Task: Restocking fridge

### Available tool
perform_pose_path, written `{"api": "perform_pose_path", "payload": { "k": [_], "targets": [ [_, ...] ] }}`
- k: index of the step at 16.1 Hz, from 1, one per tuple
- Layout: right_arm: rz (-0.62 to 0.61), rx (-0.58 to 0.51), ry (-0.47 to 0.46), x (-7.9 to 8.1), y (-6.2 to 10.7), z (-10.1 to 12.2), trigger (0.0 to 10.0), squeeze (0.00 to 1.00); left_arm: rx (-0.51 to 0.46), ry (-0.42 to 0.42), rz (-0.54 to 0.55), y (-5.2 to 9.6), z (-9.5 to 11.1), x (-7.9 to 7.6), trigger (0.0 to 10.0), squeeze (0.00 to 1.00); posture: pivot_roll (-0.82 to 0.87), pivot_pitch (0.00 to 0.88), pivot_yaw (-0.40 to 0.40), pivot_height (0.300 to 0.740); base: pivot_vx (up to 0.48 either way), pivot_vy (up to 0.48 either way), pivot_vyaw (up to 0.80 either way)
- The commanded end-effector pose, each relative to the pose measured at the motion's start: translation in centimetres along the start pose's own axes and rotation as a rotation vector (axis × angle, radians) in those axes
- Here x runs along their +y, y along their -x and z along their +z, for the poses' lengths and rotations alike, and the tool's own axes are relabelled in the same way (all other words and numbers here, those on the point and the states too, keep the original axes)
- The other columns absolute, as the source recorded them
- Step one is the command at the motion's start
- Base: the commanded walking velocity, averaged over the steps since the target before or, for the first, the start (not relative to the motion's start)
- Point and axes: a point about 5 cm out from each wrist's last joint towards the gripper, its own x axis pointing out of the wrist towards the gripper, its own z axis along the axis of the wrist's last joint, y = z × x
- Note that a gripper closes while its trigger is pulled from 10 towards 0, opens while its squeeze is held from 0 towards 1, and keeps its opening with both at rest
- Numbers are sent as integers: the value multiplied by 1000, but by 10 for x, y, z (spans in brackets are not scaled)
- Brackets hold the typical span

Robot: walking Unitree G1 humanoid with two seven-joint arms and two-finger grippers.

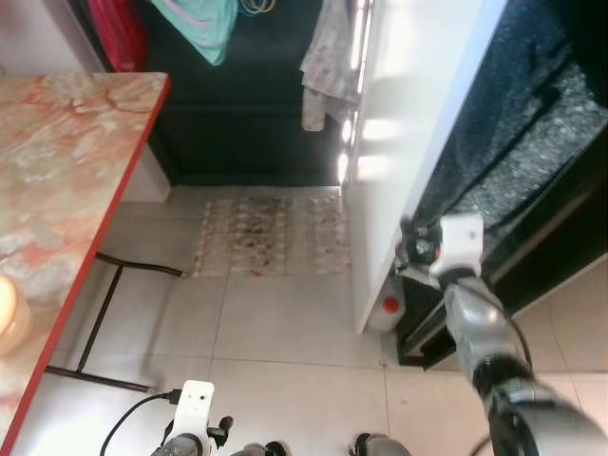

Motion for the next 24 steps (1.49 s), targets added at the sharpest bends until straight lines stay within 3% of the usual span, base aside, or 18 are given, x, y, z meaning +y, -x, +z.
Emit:
{"api": "perform_pose_path", "payload": {
  "k": [1,4,5,8,9,10,11,12,13,14,15,17,19,21,22,24],
  "targets": [
    [8,39,-14,5,15,-20,10000,0,43,-2,9,3,-12,2,10000,0,-93,203,78,740,0,0,0],
    [9,88,9,6,44,-47,10000,0,46,-3,8,4,-14,2,10000,0,-94,212,70,740,0,0,0],
    [24,205,26,6,73,-78,10000,0,50,-2,7,4,-16,1,10000,0,-96,207,66,740,0,0,0],
    [10,350,60,5,109,-110,10000,0,56,-4,3,5,-19,-1,10000,0,-100,192,60,740,0,0,0],
    [-43,468,60,-1,124,-126,10000,0,58,-6,1,5,-20,-1,10000,0,-101,187,61,740,0,0,0],
    [-91,568,3,-3,134,-137,10000,0,59,-7,-1,5,-20,-2,10000,0,-101,182,64,740,0,0,0],
    [-71,674,-50,3,145,-148,10000,0,59,-9,-4,5,-19,-3,10000,0,-108,175,66,740,0,0,0],
    [-46,773,2,6,156,-158,10000,0,58,-10,-6,5,-18,-4,10000,0,-103,170,61,740,0,0,0],
    [-39,829,35,7,163,-163,10000,0,57,-10,-7,4,-18,-5,10000,0,-92,169,59,740,0,0,0],
    [-65,763,-3,7,149,-155,10000,0,48,2,2,4,-16,-4,10000,0,-55,173,52,740,0,0,0],
    [-68,647,-44,10,124,-139,10000,0,38,16,12,3,-13,0,10000,0,-81,186,53,740,0,0,0],
    [-51,535,-77,12,99,-120,10000,0,54,2,15,4,-17,2,10000,0,-81,196,52,740,0,0,0],
    [33,504,-88,25,92,-114,10000,0,59,0,15,5,-19,2,10000,0,-88,207,50,740,0,0,0],
    [86,619,-57,35,112,-131,10000,0,62,3,11,5,-19,0,10000,0,-90,210,52,740,0,0,0],
    [54,778,-60,33,143,-154,10000,0,61,5,8,5,-19,-2,10000,0,-84,216,54,740,0,0,0],
    [-15,954,-87,25,181,-174,10000,0,61,5,6,5,-19,-2,10000,0,-83,218,54,740,0,0,0]
  ]
}}
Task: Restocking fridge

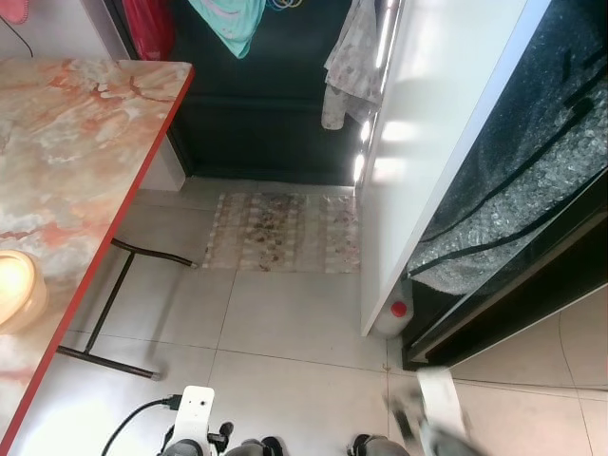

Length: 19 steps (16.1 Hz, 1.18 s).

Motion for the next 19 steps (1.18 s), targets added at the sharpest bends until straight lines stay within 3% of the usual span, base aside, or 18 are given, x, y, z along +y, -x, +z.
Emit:
{"api": "perform_pose_path", "payload": {
  "k": [1,2,3,7,10,11,14,19],
  "targets": [
    [-54,130,-51,-8,8,-31,10000,0,46,2,5,3,-13,0,10000,0,-68,221,53,740,0,0,0],
    [-63,145,-57,-9,9,-35,10000,0,47,2,5,3,-13,0,10000,0,-68,221,53,740,0,0,0],
    [-58,112,-126,-6,10,-37,10000,0,46,4,9,3,-13,2,10000,0,-73,228,55,740,0,0,0],
    [-38,63,-151,-1,7,-25,10000,0,50,3,14,4,-14,4,10000,0,-69,232,56,740,0,0,0],
    [-45,-35,-176,-5,3,-6,10000,0,52,9,15,4,-15,4,10000,0,-59,232,56,740,0,0,0],
    [-53,-111,-209,-9,1,11,10000,0,53,11,16,4,-15,4,10000,0,-68,233,57,740,0,0,0],
    [-19,-153,-171,-5,-3,29,10000,0,58,9,15,4,-17,4,10000,0,-64,235,54,740,0,0,0],
    [24,-55,-179,9,-2,10,10000,0,62,13,14,5,-20,4,10000,0,-47,243,58,740,0,0,0]
  ]
}}
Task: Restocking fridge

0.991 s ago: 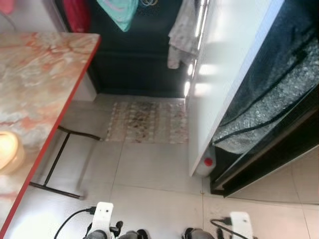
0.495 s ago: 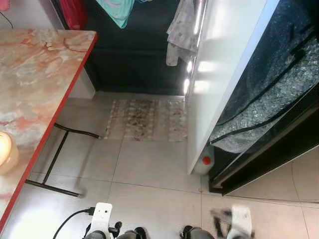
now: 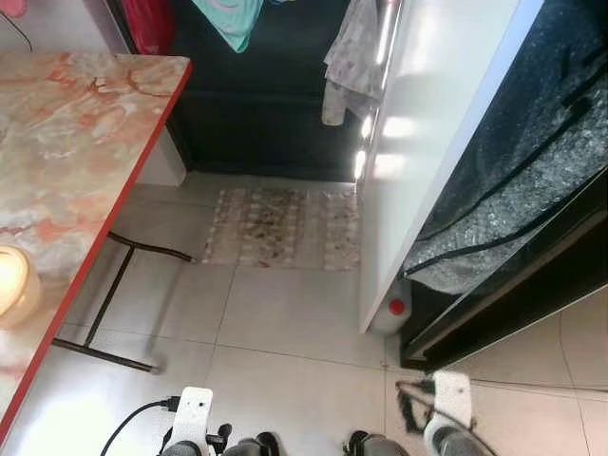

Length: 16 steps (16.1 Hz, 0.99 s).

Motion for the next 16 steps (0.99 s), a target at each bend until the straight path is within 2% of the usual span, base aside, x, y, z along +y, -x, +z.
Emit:
{"api": "perform_pose_path", "payload": {
  "k": [1,2,3,4,5,13,16],
  "targets": [
    [9,76,-2,1,6,-21,10000,0,58,9,5,5,-18,0,10000,0,-39,231,53,740,0,0,0],
    [-9,100,55,1,9,-30,10000,0,64,42,16,5,-21,0,10000,0,-35,225,55,740,0,0,0],
    [-10,100,-30,2,10,-34,10000,0,64,36,12,6,-22,0,10000,0,-36,214,59,740,0,0,800],
    [-7,105,31,2,11,-35,10000,0,68,38,14,7,-24,0,10000,0,-37,203,56,740,0,0,800],
    [1,110,43,3,11,-36,10000,0,71,39,15,7,-25,1,10000,0,-38,197,56,740,0,0,800],
    [-24,126,34,1,13,-41,10000,0,72,65,32,9,-29,4,10000,0,-41,122,49,740,0,0,800],
    [5,129,67,10,11,-40,10000,0,76,72,36,9,-31,5,10000,0,-53,104,55,740,0,0,800]
  ]
}}
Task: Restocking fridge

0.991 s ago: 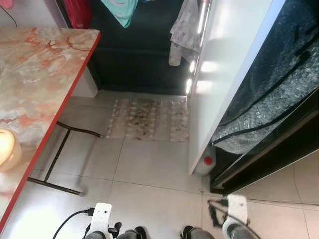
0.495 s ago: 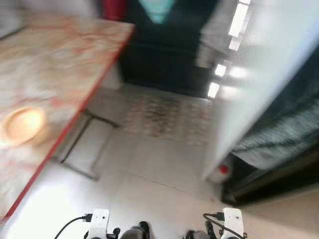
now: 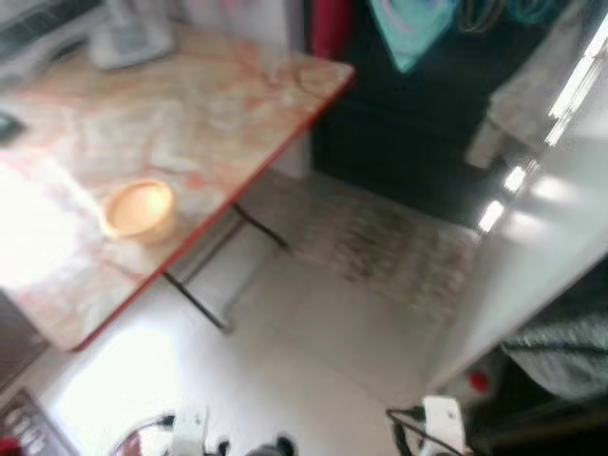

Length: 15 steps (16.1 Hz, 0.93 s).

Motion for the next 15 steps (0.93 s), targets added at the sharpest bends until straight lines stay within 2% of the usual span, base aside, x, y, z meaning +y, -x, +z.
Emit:
{"api": "perform_pose_path", "payload": {
  "k": [1,6,9,11,12,14,15],
  "targets": [
    [22,34,3,10,2,-9,10000,0,23,14,27,2,-7,9,10000,0,-54,100,55,740,0,0,800],
    [14,56,8,-5,6,-19,10000,0,11,26,30,3,-7,9,10000,0,-42,103,54,740,0,0,800],
    [9,52,22,-14,4,-11,10000,0,-18,33,39,1,-1,10,10000,0,-25,143,51,740,0,0,800],
    [11,48,24,-14,2,-5,10000,0,-42,34,42,0,5,11,10000,0,-16,159,46,740,0,0,800],
    [15,45,28,-12,0,0,10000,0,-79,32,41,-1,13,13,10000,0,-14,170,43,740,0,0,800],
    [25,40,5,-5,-2,5,10000,0,-198,14,39,-2,36,17,10000,0,-22,185,44,740,0,0,0],
    [27,41,3,-3,-1,1,10000,0,-284,6,45,-2,52,18,10000,0,-19,191,45,740,0,0,0]
  ]
}}
